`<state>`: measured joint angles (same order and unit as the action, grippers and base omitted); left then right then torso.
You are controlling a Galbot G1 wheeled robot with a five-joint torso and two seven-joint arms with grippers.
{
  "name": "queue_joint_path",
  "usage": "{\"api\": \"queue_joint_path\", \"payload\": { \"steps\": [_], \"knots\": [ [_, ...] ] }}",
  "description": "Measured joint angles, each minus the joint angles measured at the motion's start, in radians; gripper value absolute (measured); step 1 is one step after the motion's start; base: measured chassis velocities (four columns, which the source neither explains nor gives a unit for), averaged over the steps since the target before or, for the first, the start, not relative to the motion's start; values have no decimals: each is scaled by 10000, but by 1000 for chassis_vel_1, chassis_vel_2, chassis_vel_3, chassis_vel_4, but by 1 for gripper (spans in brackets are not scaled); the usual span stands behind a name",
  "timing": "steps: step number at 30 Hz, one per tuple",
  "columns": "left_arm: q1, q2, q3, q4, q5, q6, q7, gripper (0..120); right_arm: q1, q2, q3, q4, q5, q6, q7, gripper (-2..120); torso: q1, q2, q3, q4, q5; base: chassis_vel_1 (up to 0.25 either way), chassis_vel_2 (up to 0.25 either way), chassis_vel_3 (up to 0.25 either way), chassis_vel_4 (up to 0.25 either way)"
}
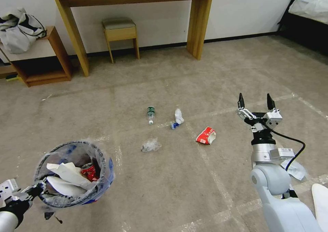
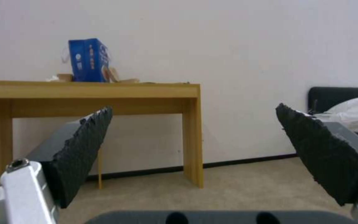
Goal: Pick up the trash bin and place the garbage on the floor into it.
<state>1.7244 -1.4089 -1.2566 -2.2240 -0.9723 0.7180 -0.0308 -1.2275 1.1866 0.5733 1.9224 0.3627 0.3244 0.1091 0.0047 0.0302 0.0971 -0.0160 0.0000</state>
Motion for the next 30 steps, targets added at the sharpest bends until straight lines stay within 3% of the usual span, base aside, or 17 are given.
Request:
{"api": "queue_joint_path", "payload": {
  "steps": [30],
  "knots": [
    [3,-2,32,82,127,-35,112,1,-105,70,-86,-105,-230,138,29,100,2,-1,1,1,3,-113,119,119,-113]
  ]
}}
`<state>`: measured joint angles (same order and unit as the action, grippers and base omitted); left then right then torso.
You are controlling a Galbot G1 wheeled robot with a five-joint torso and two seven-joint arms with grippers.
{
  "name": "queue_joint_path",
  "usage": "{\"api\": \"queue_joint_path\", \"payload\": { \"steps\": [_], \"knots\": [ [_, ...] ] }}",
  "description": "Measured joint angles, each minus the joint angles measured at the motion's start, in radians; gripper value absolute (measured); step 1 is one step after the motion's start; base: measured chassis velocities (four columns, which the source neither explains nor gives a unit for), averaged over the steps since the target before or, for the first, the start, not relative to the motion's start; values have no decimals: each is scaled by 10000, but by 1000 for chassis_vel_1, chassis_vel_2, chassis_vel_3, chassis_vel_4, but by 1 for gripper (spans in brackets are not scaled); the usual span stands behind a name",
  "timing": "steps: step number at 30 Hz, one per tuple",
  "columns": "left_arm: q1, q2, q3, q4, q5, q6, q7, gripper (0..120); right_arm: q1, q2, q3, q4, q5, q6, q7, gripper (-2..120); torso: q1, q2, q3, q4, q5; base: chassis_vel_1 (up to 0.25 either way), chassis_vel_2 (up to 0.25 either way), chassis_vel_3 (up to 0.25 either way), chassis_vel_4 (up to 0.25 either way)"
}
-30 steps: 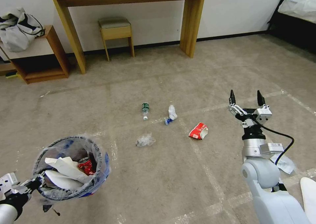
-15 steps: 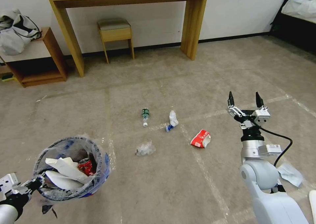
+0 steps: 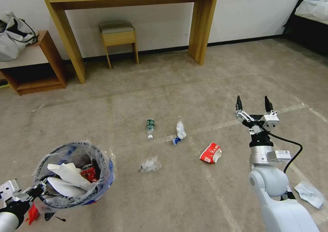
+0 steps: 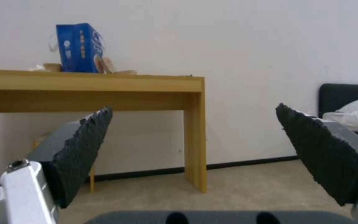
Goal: Pick up the trash bin and place the garbage on the floor into it.
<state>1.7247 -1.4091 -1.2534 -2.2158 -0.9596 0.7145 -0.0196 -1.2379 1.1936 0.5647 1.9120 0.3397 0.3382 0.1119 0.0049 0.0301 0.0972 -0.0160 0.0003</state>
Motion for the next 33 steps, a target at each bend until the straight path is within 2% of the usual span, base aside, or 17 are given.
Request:
{"api": "queue_joint_path", "payload": {
  "steps": [7,33],
  "knots": [
    [15,10,-8,-13,0,0,-4,1,5,-3,-5,-7,19,97,-1,100,0,0,1,0,-3,-75,83,76,-72],
    [2,17,10,-10,16,4,-14,1,-14,-27,-48,-18,75,155,-41,100,-2,0,0,0,-2,0,0,0,0]
  ]
}}
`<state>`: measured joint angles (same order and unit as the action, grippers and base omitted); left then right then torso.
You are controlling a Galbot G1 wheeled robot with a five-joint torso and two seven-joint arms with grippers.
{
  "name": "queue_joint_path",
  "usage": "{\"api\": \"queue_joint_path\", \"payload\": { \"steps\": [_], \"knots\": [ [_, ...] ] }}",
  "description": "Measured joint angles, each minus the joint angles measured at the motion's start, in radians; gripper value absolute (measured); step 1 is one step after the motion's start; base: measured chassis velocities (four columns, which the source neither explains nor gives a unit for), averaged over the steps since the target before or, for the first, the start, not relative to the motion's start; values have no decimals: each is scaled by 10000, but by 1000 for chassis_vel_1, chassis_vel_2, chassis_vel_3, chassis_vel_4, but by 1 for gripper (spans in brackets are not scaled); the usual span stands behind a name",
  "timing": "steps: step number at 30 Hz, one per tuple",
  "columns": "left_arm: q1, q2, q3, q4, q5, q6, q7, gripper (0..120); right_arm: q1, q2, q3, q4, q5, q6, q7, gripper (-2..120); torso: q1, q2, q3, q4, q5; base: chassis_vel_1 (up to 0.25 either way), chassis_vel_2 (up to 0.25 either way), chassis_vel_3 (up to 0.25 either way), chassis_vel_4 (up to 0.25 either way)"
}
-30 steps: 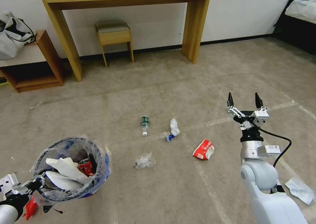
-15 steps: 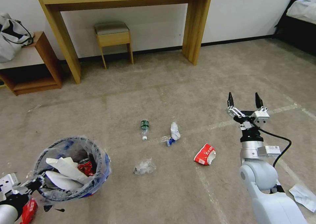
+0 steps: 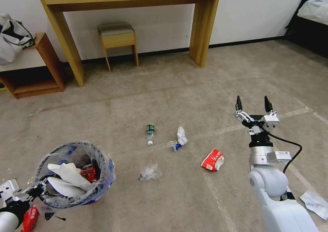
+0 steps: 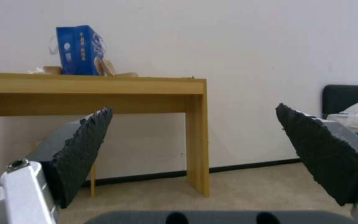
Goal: Pick up the trash bin and place the garbage on the floor into it.
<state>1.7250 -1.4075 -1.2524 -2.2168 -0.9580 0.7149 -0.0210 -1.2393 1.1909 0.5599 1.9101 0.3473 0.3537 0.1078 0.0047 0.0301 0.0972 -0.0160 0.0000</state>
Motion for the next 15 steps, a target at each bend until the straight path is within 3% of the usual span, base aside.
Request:
{"api": "queue_joint_path", "payload": {
  "steps": [15],
  "knots": [
    [70,-46,-14,64,49,7,-8,1,208,-261,-203,-181,81,-349,-118,100,0,0,0,0,0,0,0,0,0]
  ]
}}
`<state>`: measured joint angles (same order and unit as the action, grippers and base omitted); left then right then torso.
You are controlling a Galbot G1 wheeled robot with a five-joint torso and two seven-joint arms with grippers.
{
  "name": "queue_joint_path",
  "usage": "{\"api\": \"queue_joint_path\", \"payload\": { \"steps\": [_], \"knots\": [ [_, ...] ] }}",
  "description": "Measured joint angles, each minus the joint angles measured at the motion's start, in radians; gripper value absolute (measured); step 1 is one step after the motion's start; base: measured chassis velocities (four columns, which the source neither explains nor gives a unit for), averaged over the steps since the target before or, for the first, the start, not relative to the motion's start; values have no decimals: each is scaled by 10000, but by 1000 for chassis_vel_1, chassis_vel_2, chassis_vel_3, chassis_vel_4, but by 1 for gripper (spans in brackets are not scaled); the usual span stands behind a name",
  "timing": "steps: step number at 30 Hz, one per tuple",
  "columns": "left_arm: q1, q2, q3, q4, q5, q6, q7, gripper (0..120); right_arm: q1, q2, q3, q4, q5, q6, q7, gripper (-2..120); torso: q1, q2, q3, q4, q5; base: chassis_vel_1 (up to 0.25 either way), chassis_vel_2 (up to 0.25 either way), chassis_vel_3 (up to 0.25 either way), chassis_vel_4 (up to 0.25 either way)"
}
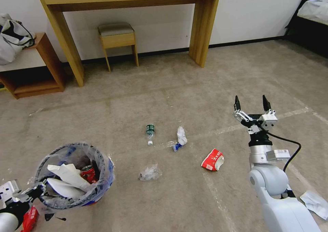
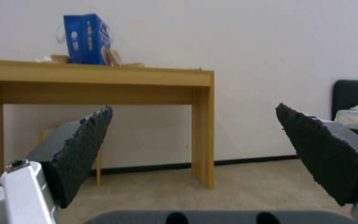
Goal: Pick up the trash bin and place the garbage on the floor into it.
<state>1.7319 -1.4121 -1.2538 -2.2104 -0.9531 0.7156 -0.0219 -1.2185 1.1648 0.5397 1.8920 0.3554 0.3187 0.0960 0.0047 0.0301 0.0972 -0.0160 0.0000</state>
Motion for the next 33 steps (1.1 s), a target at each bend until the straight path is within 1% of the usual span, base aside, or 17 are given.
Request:
{"api": "queue_joint_path", "payload": {
  "steps": [2,12,14,15,17,18,20,21,23,24,25,26,27,28,30,31,33],
  "knots": [
    [-39,-2,21,0,14,0,3,1,35,-71,-70,-16,4,-209,151,100,0,0,0,0,0,0,0,0,0],
    [-112,58,44,53,20,0,4,1,-98,-278,-80,102,203,-646,583,100,0,0,0,-1,0,0,0,0,0],
    [-110,64,59,72,27,3,5,1,-162,-379,-97,270,196,-1146,941,100,0,0,0,0,0,0,0,0,0],
    [-110,64,59,72,27,3,5,1,-162,-379,-97,270,196,-1146,941,100,0,0,0,0,0,0,0,0,0],
    [-79,69,61,76,36,2,5,1,-371,-613,-125,692,360,-2542,1622,100,0,0,0,0,-2,0,0,0,0],
    [-79,69,61,76,36,2,5,1,-371,-613,-125,692,360,-2542,1622,100,0,0,0,0,-2,0,0,0,0],
    [-52,78,58,78,37,2,10,1,-520,-783,-275,1045,860,-4054,2521,100,0,0,0,-2,-1,0,0,0,0],
    [-52,78,58,78,37,2,10,1,-520,-783,-275,1045,860,-4054,2521,100,0,0,0,-2,-1,0,0,0,0],
    [-22,85,43,74,27,2,14,1,-509,-843,-563,1278,1606,-5389,3733,100,0,0,0,-1,-2,0,0,0,0],
    [-22,85,43,74,27,2,14,1,-509,-843,-563,1278,1606,-5389,3733,100,0,0,0,-1,-2,0,0,0,0],
    [-16,88,34,72,16,3,16,1,-461,-865,-719,1320,2141,-5965,4186,100,0,0,0,-1,0,0,0,0,0],
    [-12,97,26,70,10,2,17,1,-370,-950,-956,1330,2974,-6616,4700,100,0,0,0,-1,-1,0,0,0,0],
    [-13,100,22,69,4,3,17,1,-268,-994,-1167,1294,3765,-7075,5076,100,0,0,0,-2,-2,0,0,0,0],
    [-13,100,22,69,4,3,17,1,-268,-994,-1167,1294,3765,-7075,5076,100,0,0,0,-2,-2,0,0,0,0],
    [-20,96,16,68,-9,3,19,1,87,-921,-1682,889,5512,-7843,6006,100,0,0,0,-1,-2,0,0,0,0],
    [-20,96,16,68,-9,3,19,1,87,-921,-1682,889,5512,-7843,6006,100,0,0,0,-1,-2,0,0,0,0],
    [6,76,14,72,-10,-2,30,1,538,-579,-2118,267,6592,-8206,6804,100,1,0,0,0,2,0,0,0,0]
  ]
}}
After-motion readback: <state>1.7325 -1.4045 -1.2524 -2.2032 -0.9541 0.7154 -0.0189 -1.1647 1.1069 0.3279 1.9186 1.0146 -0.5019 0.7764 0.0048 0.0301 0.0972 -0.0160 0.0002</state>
